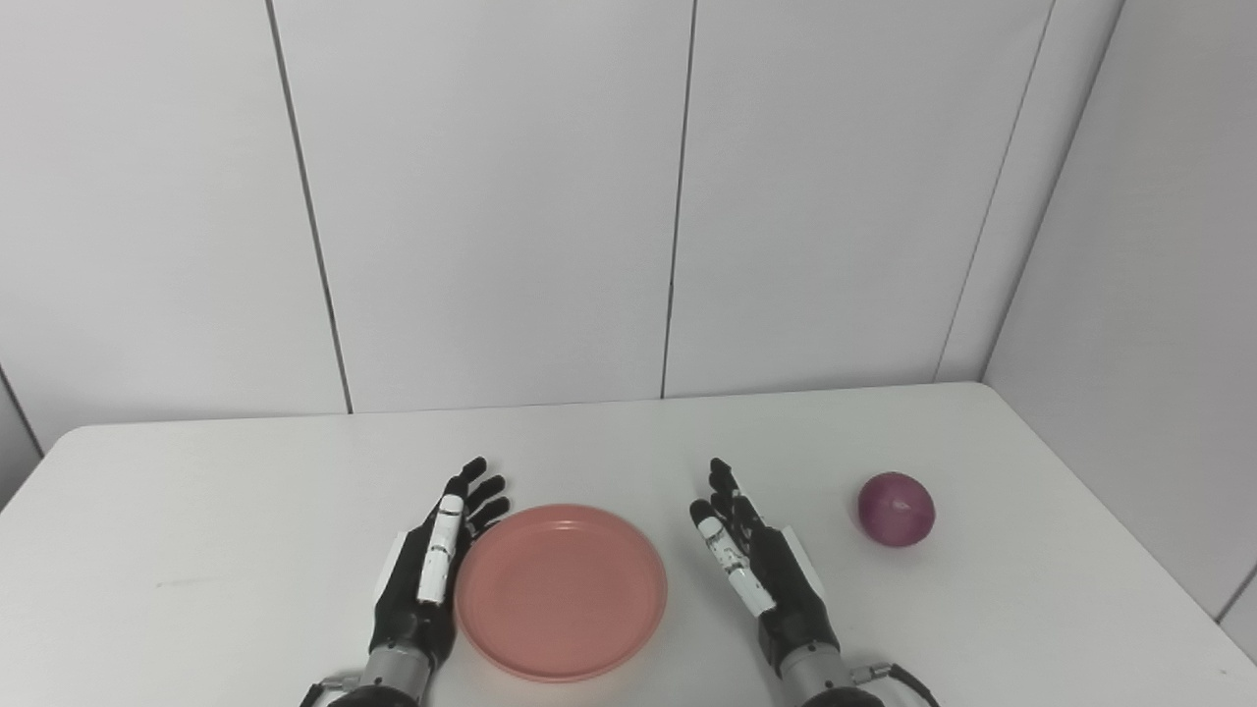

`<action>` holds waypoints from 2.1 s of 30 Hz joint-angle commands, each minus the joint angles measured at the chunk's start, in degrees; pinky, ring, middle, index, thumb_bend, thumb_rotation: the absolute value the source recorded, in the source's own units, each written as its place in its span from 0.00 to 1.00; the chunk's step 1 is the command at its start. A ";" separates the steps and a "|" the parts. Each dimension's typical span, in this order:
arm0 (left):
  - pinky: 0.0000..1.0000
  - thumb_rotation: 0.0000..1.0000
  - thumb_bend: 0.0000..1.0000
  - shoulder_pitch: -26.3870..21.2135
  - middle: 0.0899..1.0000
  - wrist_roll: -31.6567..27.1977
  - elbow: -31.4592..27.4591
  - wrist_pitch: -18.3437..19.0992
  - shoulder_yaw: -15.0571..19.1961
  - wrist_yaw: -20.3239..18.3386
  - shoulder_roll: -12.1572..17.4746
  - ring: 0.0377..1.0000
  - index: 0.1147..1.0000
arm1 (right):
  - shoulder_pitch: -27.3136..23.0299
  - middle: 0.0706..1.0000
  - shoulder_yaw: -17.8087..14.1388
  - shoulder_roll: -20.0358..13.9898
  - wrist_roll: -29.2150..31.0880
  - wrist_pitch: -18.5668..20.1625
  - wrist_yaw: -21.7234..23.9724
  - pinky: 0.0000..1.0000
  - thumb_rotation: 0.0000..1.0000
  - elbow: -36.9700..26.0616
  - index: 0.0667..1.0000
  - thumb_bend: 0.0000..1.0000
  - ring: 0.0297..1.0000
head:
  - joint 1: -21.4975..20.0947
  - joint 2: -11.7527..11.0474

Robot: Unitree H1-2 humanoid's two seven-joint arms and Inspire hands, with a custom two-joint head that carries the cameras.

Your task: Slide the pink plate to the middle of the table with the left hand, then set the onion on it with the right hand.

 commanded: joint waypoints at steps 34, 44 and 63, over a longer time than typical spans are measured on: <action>0.88 1.00 0.51 -3.37 0.88 -2.30 9.65 -3.15 3.48 -1.21 3.05 0.88 0.89 | -7.15 0.93 -3.36 -8.82 -14.84 1.76 -2.44 0.89 0.52 -3.36 0.94 0.67 0.92 | -6.62 -2.22; 0.86 1.00 0.52 -3.91 0.86 -3.39 11.49 -4.21 4.30 -3.16 4.20 0.86 0.87 | -8.89 0.92 -3.61 -9.45 -22.69 10.53 -2.82 0.84 0.50 -4.91 0.92 0.72 0.91 | -11.66 -2.95; 0.85 1.00 0.52 -3.63 0.85 -4.36 11.67 -3.45 4.36 -5.01 5.01 0.85 0.86 | -11.28 0.89 -4.21 -12.54 -29.26 19.62 -2.81 0.76 0.40 -4.01 0.90 0.84 0.86 | -15.83 -2.97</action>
